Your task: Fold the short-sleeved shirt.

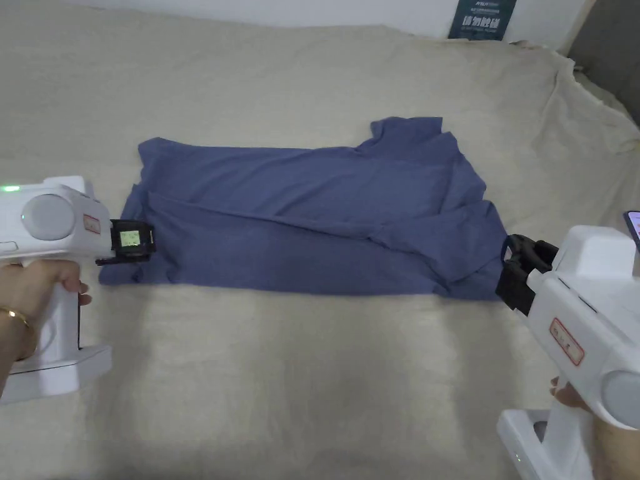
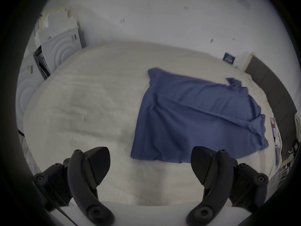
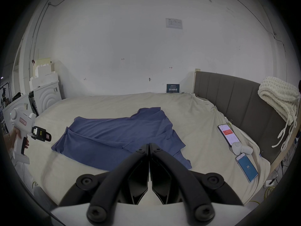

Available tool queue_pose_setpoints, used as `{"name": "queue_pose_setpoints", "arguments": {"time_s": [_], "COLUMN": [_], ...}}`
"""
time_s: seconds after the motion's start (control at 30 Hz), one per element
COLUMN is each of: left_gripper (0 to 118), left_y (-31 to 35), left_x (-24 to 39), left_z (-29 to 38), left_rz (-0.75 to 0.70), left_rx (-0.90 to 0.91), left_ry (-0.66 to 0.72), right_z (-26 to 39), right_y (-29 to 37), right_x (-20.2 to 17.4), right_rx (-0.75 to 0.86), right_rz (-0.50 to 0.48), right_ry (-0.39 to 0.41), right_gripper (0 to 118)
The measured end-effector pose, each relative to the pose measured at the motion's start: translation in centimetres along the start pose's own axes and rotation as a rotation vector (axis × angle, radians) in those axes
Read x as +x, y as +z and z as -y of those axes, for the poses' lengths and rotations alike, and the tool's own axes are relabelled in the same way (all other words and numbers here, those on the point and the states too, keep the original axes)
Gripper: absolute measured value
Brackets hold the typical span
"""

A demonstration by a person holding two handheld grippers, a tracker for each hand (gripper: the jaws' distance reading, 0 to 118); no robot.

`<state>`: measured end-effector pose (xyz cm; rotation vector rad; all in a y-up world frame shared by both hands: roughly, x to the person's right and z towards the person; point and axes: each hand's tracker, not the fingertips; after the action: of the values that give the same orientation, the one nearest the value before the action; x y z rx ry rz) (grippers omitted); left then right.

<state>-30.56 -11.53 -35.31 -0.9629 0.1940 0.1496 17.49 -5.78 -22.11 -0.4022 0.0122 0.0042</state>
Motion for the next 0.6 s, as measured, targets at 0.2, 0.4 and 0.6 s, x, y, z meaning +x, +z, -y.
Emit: {"name": "queue_pose_setpoints", "arguments": {"time_s": [0.2,0.4,0.6], "left_gripper": [71,1,0], "left_y": [-4.7,-5.7,-3.6], "left_x": [0.2,0.7,0.5], "left_z": [-0.6,0.6,0.1], "left_rz": [-0.038,0.035,0.030], "left_rx": [-0.147,-0.166,-0.100], "left_ry": [-0.046,0.039,-0.011], "right_z": [0.6,1.0,-0.1], "right_y": [-1.7,-2.1,-2.1], "right_x": [0.1,0.0,0.9], "right_rx": [-0.049,-0.083,-0.101], "right_rz": [0.017,0.013,0.001], "right_ry": [0.005,0.017,0.003], "right_gripper": [0,0,0]}}
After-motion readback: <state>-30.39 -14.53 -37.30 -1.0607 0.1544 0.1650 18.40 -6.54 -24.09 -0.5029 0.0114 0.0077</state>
